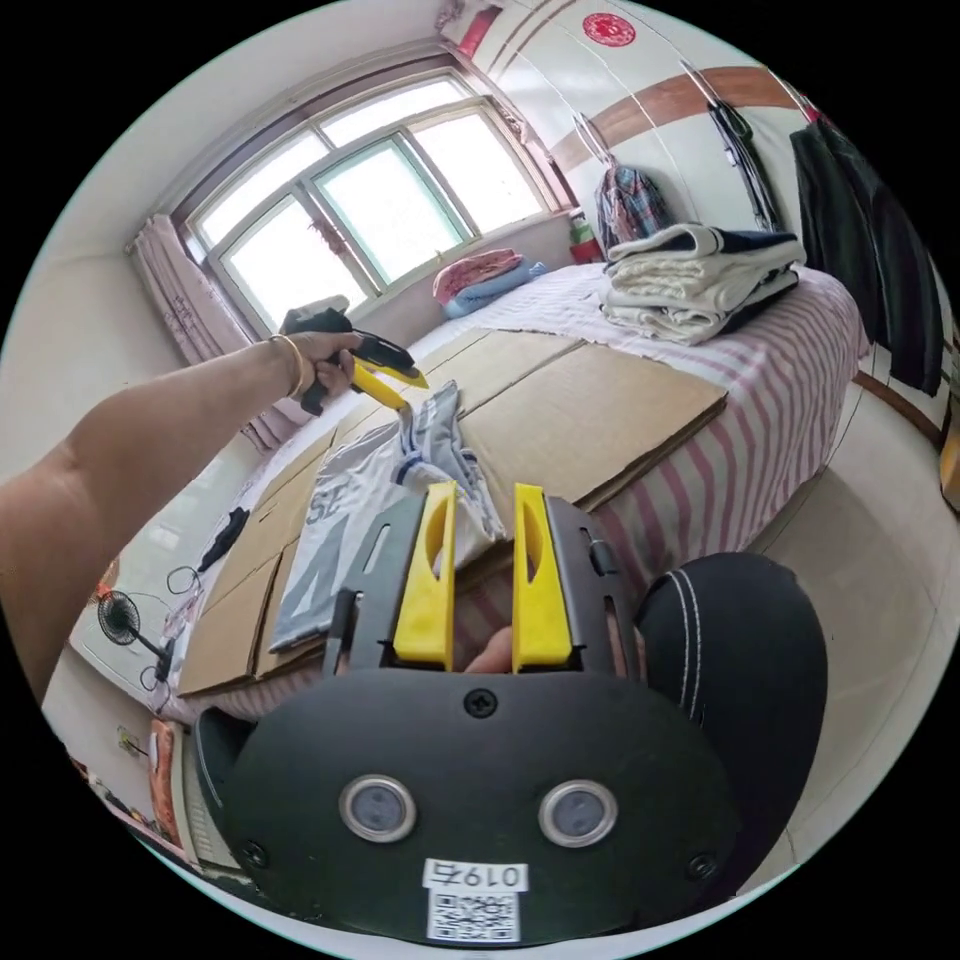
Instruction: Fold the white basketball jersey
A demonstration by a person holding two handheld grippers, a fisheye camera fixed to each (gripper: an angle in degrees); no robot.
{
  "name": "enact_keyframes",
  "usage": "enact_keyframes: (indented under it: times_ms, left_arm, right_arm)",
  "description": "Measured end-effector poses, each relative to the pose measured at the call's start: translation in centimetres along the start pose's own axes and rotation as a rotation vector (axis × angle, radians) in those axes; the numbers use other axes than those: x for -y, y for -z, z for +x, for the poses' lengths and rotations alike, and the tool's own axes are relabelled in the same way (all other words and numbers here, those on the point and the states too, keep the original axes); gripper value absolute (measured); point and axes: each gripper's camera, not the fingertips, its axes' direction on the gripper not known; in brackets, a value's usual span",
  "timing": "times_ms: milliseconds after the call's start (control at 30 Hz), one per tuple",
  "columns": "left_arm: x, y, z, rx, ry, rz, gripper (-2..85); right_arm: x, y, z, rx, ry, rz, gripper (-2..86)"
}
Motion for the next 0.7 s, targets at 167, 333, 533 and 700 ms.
enact_keyframes:
  times_ms: [167,333,533,700]
  left_arm:
    - [-1.6,0.2,-3.1,-0.139,0.035,0.036,11.1]
    - [-3.5,0.3,-5.0,-0.249,0.033,0.073,9.5]
    - [-8.8,3.2,-7.2,-0.468,-0.084,0.352,5.9]
    - [-16.9,3.6,-8.7,-0.198,-0.296,0.562,7.1]
  right_arm:
    - [2.9,-0.2,-5.8,0.126,0.367,0.011,6.7]
    - [8.3,-6.2,-7.5,0.334,0.458,-0.130,1.3]
    - [10.8,-12.5,-10.3,0.262,0.585,-0.203,4.3]
    - [11.9,-16.1,-10.0,0.296,0.572,-0.326,5.8]
